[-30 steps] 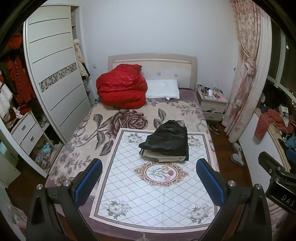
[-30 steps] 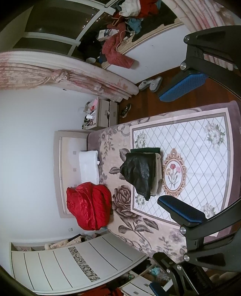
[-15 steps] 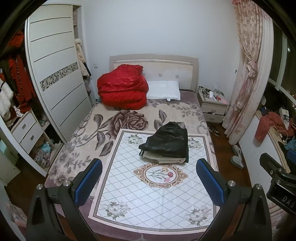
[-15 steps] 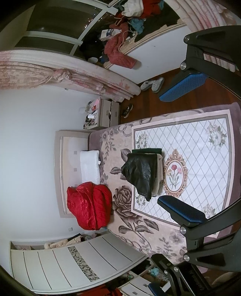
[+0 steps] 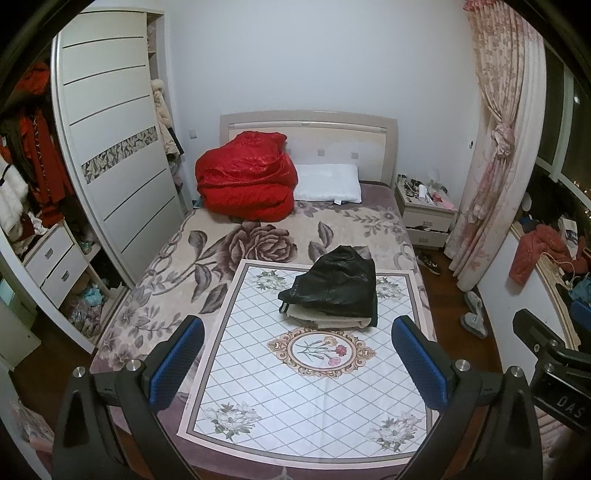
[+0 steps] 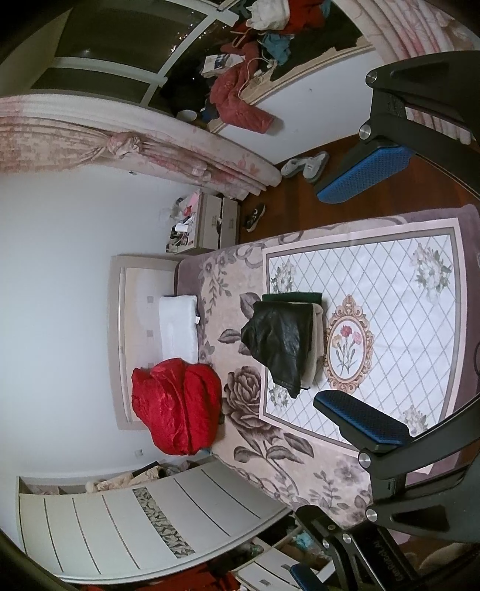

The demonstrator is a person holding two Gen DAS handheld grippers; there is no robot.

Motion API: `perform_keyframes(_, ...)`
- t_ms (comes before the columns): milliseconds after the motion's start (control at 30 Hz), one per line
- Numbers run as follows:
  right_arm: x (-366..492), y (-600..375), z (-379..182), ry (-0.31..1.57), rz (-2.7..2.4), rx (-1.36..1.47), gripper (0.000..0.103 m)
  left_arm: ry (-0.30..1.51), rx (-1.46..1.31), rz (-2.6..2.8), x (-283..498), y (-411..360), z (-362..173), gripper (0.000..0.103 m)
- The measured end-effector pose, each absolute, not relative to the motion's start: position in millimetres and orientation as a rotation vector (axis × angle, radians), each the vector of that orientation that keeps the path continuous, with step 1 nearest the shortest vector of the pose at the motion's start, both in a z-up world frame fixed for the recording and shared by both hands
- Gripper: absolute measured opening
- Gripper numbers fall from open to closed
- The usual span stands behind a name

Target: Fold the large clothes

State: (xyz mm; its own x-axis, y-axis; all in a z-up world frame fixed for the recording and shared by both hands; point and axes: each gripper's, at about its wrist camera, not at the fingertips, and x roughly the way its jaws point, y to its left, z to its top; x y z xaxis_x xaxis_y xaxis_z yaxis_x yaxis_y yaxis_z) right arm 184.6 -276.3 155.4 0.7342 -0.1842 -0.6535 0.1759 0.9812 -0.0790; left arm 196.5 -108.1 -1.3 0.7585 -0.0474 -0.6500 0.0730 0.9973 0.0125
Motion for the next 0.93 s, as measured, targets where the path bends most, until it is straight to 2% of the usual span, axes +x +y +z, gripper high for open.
perform_keyframes(933, 187.0, -275.0, 153.2, 0.717, -0.193, -0.008, 0.102, 0.683, 0.041, -0.063, 195.3, -98.3, 5.5, 0.103)
